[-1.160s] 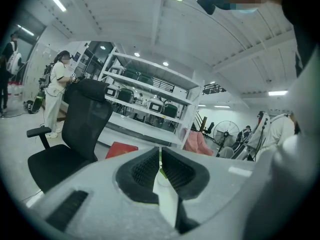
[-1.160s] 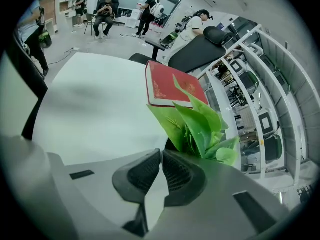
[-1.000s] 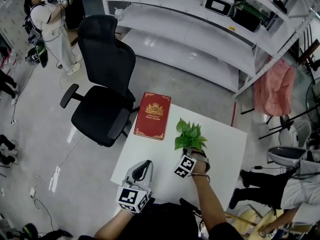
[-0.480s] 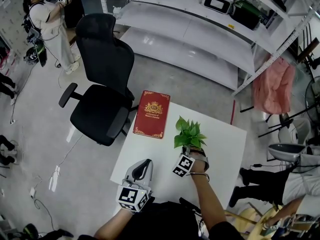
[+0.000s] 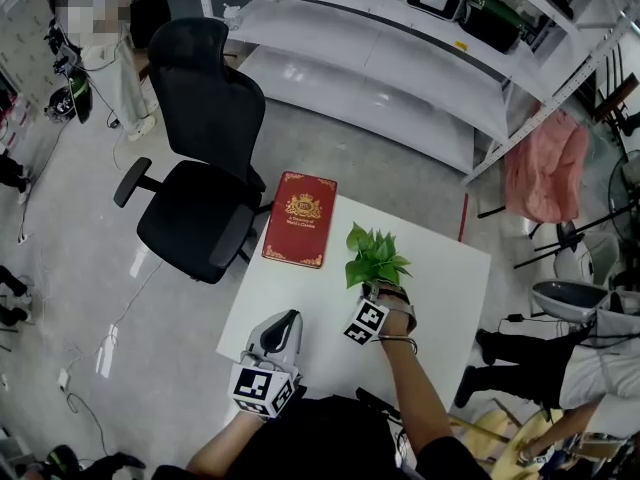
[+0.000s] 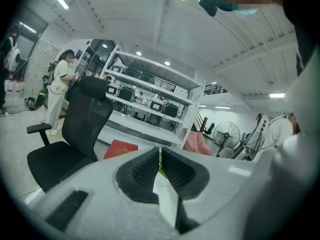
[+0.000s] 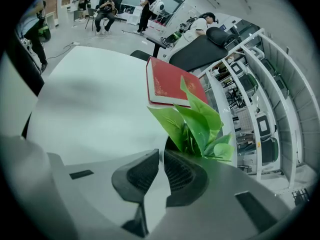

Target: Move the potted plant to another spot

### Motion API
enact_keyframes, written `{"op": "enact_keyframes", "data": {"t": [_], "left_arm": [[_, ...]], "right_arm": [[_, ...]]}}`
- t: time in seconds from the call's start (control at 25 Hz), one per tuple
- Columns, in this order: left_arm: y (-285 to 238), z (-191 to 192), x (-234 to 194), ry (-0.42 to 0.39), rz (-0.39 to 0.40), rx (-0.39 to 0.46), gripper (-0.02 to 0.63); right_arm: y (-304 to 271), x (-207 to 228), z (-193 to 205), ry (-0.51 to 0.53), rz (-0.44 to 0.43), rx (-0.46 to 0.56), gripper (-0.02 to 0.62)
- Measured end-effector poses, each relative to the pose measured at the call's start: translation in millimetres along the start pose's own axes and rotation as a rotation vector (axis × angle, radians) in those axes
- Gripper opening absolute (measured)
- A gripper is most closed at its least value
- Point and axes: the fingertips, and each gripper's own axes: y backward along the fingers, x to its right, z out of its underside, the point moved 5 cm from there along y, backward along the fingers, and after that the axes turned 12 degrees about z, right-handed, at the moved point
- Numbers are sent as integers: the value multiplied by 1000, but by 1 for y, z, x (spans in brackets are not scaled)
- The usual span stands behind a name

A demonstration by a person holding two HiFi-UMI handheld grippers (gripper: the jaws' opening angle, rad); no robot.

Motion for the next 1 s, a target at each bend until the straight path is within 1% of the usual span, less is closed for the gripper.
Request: {"op": "enact_keyframes", "data": {"t": [0.32,0.48,0.6,0.76,1.0], "left_arm": [[-4,-1,6,4,-4,-2,31],[-8,-3,14,-4,6,3,31],[-12,-4,22,-16,16,6,31],[-17,-4,36,-13,23,8,31],[-27,-3,64,-39,53,7,30]], "right_arm": [[9,9,2,-39,16,22,15],[21,17,5,-67,37,35,15],[30,22,9,-102,34,45,15],[44,36,21,-171,65,60,15],[72,50,50,-356,88,98,15]]}}
